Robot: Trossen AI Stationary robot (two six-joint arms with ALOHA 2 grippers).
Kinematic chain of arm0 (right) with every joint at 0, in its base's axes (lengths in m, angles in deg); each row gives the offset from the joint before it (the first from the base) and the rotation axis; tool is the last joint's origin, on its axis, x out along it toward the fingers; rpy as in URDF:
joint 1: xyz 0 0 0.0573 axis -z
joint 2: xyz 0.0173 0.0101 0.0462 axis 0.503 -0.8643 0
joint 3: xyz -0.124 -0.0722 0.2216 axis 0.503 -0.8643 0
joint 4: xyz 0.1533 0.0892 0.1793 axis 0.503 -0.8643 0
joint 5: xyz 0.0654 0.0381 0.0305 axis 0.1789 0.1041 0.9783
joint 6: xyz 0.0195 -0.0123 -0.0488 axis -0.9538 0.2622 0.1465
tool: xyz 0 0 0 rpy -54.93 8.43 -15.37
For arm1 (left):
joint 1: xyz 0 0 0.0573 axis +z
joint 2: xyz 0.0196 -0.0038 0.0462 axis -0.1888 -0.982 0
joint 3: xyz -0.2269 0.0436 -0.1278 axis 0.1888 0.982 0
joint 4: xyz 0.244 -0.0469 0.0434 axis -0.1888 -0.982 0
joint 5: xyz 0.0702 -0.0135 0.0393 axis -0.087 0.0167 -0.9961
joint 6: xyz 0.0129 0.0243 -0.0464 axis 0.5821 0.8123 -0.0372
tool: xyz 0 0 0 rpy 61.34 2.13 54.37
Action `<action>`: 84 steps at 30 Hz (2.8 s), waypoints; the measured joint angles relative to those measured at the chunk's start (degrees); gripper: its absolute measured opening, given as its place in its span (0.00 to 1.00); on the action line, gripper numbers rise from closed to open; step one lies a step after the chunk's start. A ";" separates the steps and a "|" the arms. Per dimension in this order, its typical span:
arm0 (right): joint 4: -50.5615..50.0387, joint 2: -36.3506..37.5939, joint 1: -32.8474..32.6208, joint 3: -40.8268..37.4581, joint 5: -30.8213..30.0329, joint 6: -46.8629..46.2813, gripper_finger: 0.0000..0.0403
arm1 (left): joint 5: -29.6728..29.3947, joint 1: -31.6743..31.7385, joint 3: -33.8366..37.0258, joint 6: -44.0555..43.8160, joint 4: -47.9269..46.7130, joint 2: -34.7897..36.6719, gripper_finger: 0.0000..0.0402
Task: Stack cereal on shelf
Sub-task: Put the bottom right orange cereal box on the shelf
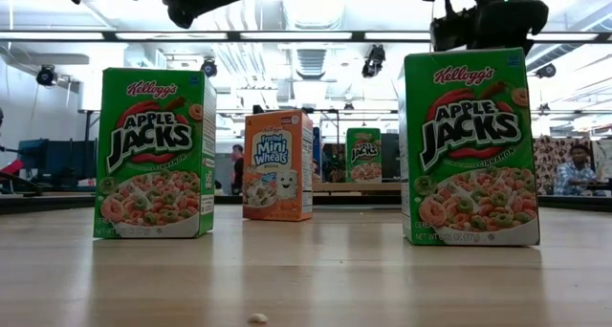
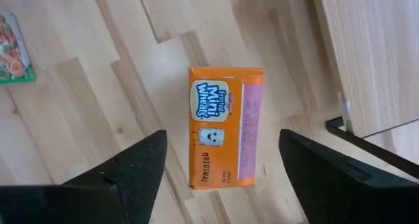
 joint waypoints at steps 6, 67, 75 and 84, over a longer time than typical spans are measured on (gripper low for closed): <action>0.22 -0.43 -0.07 0.00 -0.06 -1.27 0.68 | 0.00 0.00 0.00 1.69 0.05 0.00 0.48; -5.10 -15.33 21.15 29.20 -13.18 43.87 0.36 | 0.00 0.00 -0.11 7.06 3.17 0.00 0.48; -4.18 -23.29 31.05 29.18 -13.04 54.65 0.35 | 0.02 -0.02 -0.11 7.06 3.17 0.00 0.48; -3.97 -29.06 35.55 30.09 -12.51 57.85 0.34 | 0.02 -0.02 -0.11 7.05 3.15 0.00 0.48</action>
